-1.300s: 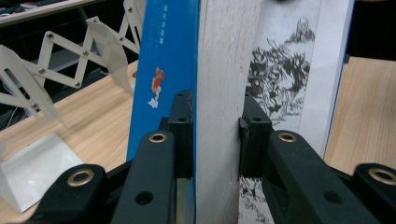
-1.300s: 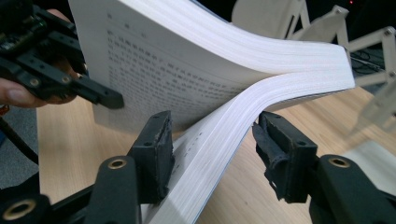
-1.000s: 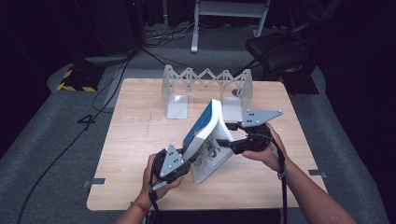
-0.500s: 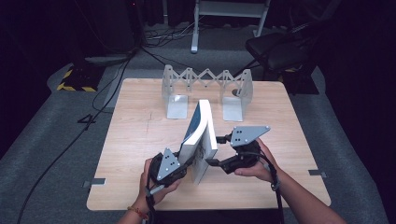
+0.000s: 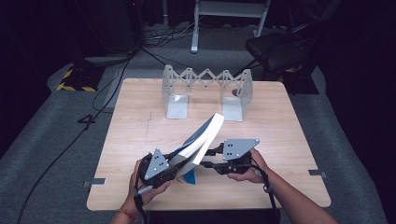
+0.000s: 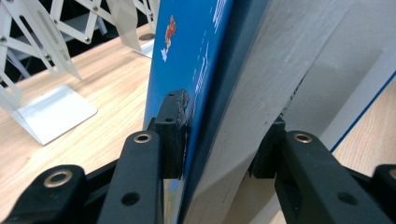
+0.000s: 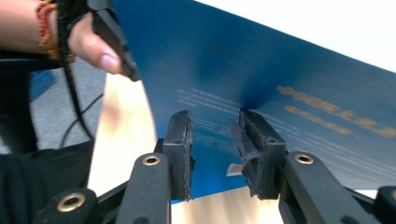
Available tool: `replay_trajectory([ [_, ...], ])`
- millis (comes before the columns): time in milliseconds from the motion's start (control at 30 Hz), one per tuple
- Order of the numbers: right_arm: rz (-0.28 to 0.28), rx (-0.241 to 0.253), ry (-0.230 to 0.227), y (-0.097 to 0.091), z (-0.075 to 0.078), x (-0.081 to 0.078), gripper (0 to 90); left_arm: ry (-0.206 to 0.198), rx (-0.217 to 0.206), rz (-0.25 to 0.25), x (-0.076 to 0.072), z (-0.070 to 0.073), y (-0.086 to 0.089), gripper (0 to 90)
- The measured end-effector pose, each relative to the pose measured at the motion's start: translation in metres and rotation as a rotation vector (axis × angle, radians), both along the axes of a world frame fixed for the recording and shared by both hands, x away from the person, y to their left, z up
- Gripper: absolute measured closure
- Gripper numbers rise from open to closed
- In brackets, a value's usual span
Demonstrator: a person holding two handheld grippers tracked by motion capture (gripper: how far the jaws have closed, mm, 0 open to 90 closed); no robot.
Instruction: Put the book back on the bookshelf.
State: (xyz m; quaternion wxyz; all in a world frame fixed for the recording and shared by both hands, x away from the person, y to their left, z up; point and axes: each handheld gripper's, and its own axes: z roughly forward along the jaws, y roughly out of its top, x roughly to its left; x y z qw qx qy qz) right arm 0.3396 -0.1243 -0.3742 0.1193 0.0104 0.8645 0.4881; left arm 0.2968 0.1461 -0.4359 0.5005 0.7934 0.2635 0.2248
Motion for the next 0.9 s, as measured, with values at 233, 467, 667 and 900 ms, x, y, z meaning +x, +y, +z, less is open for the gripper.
replay_trajectory([
  [233, -0.040, 0.055, 0.008, 0.007, 0.003, 0.006, 60.6, 0.005, -0.017, -0.024, -0.001, 0.006, 0.009, 52.7],
  [467, -0.050, 0.044, 0.004, 0.018, 0.004, 0.006, 59.6, -0.022, -0.009, -0.037, -0.010, 0.016, 0.019, 44.4],
  [667, -0.070, 0.042, -0.002, 0.028, 0.006, 0.008, 56.8, 0.002, -0.040, -0.051, -0.013, 0.017, 0.027, 34.8],
  [900, -0.059, 0.044, 0.003, 0.038, 0.006, 0.011, 57.3, 0.038, 0.022, -0.059, -0.015, 0.012, 0.018, 21.9],
])
